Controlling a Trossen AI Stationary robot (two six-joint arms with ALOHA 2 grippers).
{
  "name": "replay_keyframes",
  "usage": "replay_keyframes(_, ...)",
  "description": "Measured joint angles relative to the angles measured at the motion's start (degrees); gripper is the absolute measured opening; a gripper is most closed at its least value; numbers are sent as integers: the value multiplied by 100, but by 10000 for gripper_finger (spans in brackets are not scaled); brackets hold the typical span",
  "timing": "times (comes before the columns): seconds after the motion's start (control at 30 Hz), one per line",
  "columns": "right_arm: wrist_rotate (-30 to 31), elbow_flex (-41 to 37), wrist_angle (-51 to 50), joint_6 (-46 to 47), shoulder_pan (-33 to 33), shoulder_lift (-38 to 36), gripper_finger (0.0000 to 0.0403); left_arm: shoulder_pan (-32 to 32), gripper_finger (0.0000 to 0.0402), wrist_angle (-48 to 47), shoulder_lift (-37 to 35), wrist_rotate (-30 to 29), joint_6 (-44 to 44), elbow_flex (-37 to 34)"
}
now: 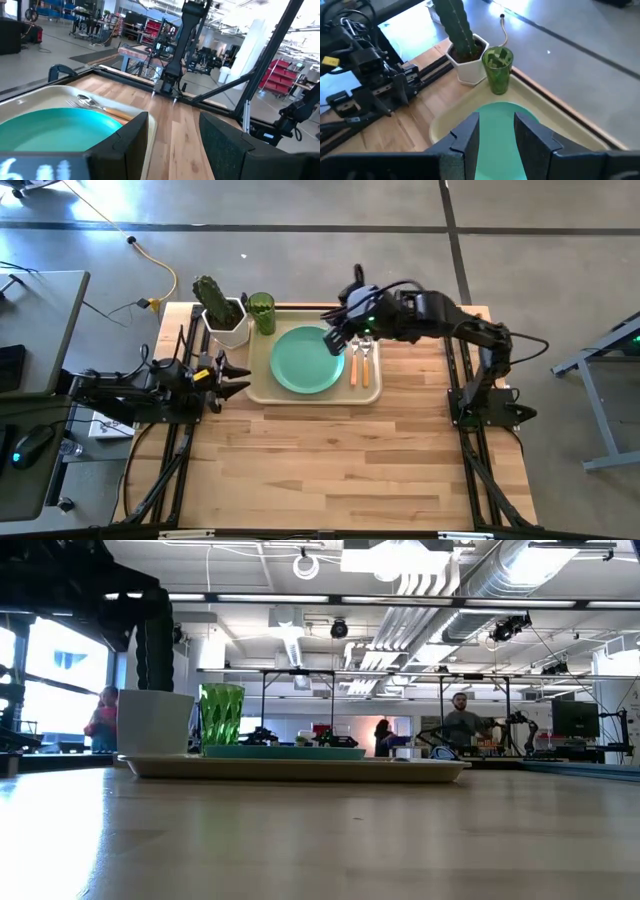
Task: Pick and place plate/cup/fork/spoon on tray
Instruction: Return to Home Position
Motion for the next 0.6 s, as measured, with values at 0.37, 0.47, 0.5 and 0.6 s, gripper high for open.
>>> replay_keyframes(0.37,118,-248,-603,-809,-2,-928,113,2,165,54,6,2,-278,-267)
replay_keyframes(0.47,139,-669,-594,-890,-47,-1332,113,2,165,-56,6,2,-259,-267)
replay_keyframes(0.5,123,-889,-565,-895,-72,-1501,113,2,165,-82,6,2,-257,-267)
replay_keyframes(0.6,102,-1716,-242,-805,-155,-2086,113,2,165,-205,6,1,-257,-267)
